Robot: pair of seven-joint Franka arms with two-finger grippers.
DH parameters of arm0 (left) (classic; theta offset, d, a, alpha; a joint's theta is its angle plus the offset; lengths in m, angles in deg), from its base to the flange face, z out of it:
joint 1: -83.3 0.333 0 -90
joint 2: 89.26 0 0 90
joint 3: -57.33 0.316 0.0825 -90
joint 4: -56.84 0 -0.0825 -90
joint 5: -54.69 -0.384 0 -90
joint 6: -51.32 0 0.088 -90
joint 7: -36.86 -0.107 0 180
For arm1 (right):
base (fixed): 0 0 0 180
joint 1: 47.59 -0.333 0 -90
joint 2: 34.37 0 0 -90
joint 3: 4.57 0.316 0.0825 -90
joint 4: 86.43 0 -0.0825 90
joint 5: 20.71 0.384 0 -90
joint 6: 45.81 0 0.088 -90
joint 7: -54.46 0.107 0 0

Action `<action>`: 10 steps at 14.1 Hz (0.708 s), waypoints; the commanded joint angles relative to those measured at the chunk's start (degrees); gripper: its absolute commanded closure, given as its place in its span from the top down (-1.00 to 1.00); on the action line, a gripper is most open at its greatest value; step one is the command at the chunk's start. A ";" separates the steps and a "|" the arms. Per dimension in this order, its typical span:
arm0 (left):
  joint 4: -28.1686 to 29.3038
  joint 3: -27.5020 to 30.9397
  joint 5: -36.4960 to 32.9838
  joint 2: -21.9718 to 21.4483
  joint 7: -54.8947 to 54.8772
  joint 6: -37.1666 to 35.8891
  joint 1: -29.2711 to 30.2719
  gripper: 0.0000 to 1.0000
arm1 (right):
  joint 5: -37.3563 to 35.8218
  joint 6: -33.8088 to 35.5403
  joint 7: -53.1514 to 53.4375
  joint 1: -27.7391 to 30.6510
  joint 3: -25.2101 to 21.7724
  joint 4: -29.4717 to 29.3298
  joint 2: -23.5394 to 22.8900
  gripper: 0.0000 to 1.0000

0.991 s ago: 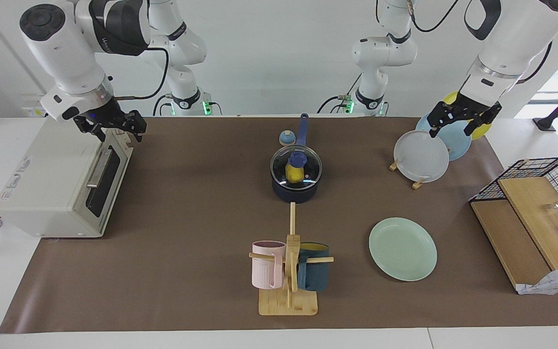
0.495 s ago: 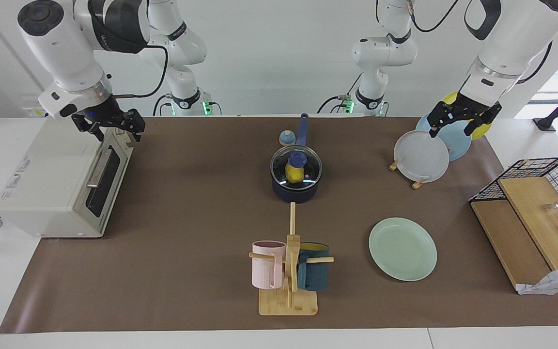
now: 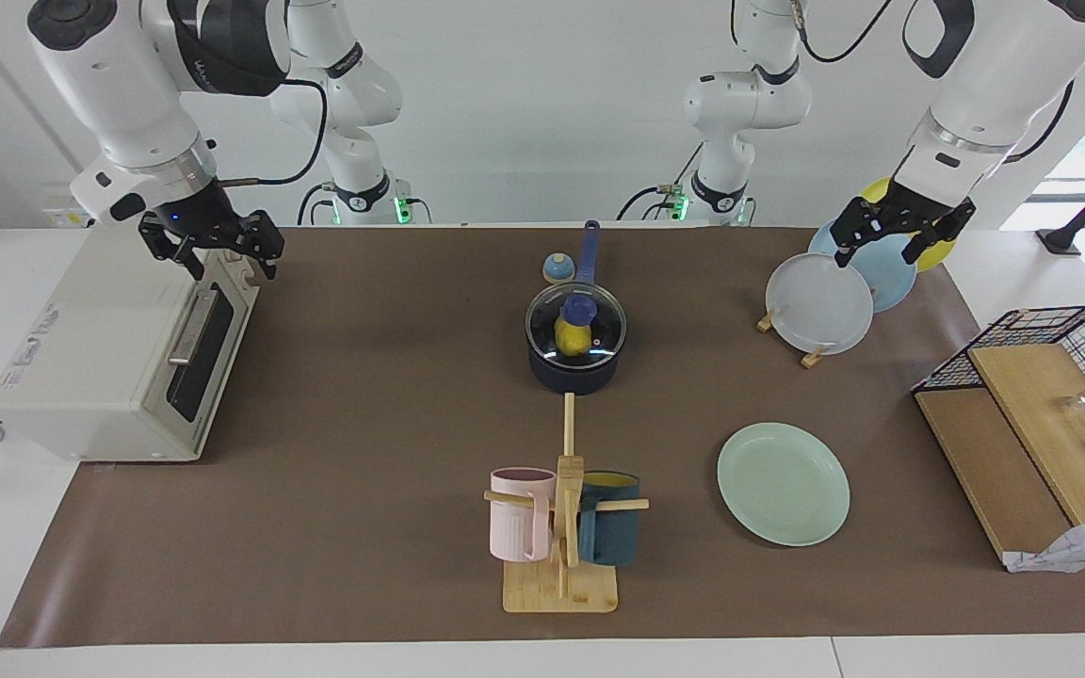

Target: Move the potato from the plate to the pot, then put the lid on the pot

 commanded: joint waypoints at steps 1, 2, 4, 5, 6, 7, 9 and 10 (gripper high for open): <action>0.43 -0.13 -1.23 -0.46 0.13 -0.49 0.20 1.00 | 0.18 -0.73 -1.45 1.23 0.50 0.17 0.34 1.00; 0.43 -0.13 -1.23 -0.46 0.13 -0.41 0.20 1.00 | 0.27 -1.34 -1.36 1.23 0.50 0.17 0.34 1.00; 0.43 -0.13 -1.23 -0.46 0.13 -0.49 0.20 1.00 | 0.18 -1.61 -1.27 1.05 0.59 -0.44 0.07 1.00; 0.43 -0.13 -1.23 -0.46 0.13 -0.41 0.20 1.00 | 0.27 -1.17 -1.27 1.05 0.59 -0.53 -0.02 1.00; 0.43 -0.13 -1.23 -0.46 0.13 -0.49 0.20 1.00 | 0.27 -1.08 -1.36 1.14 0.59 -0.53 -0.02 1.00; 0.43 -0.13 -1.23 -0.46 0.13 -0.49 0.20 1.00 | 0.53 -1.08 -1.27 1.14 0.59 -0.53 -0.02 1.00; 0.43 -0.13 -1.23 -0.46 0.13 -0.49 0.20 1.00 | 1.06 -1.34 -1.27 0.97 0.59 -0.88 -0.02 1.00; 0.43 -0.13 -1.23 -0.46 0.13 -0.49 0.20 1.00 | 1.06 -1.61 -1.27 0.79 0.67 -0.97 -0.02 1.00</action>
